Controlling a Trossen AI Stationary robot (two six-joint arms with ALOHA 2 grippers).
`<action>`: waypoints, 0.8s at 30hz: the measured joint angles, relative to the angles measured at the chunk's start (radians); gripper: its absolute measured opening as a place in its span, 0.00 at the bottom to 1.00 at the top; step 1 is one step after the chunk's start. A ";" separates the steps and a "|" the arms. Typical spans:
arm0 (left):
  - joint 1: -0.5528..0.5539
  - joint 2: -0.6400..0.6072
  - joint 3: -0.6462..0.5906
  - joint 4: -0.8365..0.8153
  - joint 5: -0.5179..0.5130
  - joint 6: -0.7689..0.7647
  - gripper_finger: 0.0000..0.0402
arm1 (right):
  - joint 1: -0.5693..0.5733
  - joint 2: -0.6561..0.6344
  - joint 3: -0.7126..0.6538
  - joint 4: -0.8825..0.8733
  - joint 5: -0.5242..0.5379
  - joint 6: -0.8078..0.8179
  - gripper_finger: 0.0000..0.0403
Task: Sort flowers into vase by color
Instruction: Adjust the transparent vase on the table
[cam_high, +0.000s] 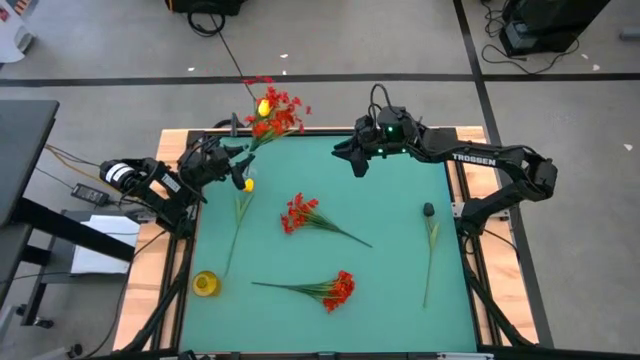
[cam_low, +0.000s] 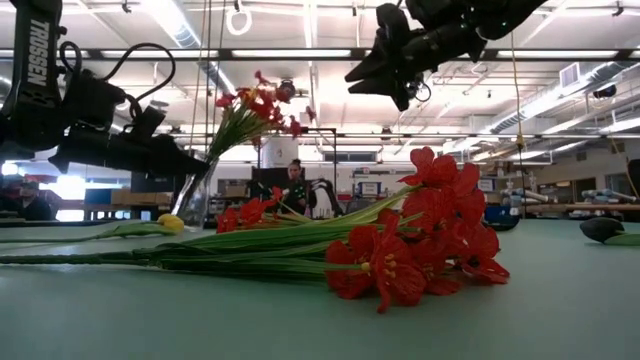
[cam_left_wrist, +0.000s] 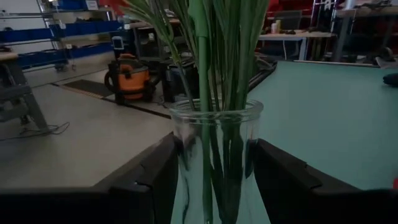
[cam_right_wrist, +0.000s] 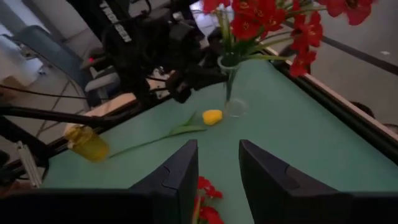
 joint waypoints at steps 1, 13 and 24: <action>0.000 0.000 0.000 0.001 0.000 0.001 0.47 | 0.006 0.000 0.000 -0.007 0.017 0.000 0.32; -0.002 0.015 0.010 0.102 0.042 -0.021 0.47 | 0.052 0.000 0.000 -0.071 0.145 -0.053 0.35; -0.086 0.042 0.016 0.105 0.038 -0.205 0.47 | 0.064 0.000 0.000 -0.121 0.111 -0.093 0.35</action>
